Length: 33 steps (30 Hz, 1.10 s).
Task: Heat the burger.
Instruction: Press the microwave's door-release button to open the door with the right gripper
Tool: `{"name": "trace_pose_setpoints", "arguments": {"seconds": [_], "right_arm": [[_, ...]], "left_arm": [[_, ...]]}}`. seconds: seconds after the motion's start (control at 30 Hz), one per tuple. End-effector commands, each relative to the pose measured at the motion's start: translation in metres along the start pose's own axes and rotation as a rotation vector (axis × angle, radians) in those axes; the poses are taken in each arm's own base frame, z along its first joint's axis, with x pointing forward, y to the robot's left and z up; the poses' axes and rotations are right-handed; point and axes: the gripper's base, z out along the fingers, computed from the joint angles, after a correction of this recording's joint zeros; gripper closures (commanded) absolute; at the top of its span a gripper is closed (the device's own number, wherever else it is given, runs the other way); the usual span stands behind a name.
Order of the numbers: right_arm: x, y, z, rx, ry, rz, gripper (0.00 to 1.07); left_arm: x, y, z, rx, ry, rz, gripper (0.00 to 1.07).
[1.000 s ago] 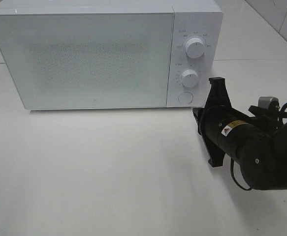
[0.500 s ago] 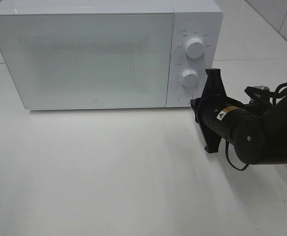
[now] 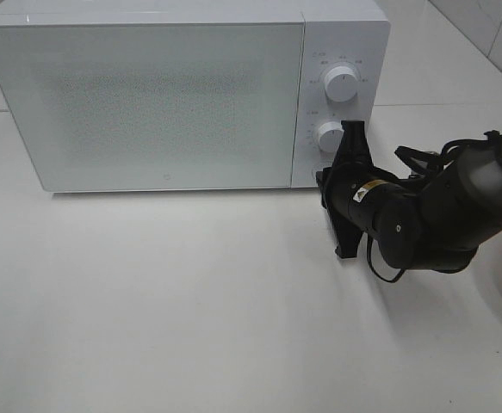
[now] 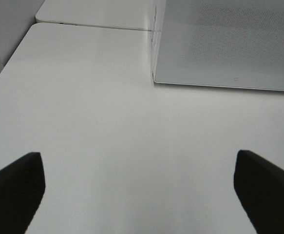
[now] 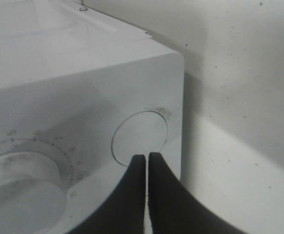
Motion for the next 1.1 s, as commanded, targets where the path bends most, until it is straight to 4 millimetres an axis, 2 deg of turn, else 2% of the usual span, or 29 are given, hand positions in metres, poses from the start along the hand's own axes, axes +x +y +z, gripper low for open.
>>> {"name": "trace_pose_setpoints", "arguments": {"seconds": [0.03,0.3,1.1], "right_arm": [[-0.001,0.004,0.006,-0.012,-0.02,0.019,1.07],[-0.005,0.007,0.015,-0.037,-0.057,0.03,1.07],[-0.008,0.028,0.018,-0.271,-0.098,0.016,1.07]], "left_arm": [[0.001,0.0,-0.002,0.0,-0.026,-0.005,0.09],[0.001,0.0,-0.002,0.0,-0.026,-0.005,0.09],[0.001,0.0,-0.002,-0.001,-0.025,-0.004,0.09]]}}
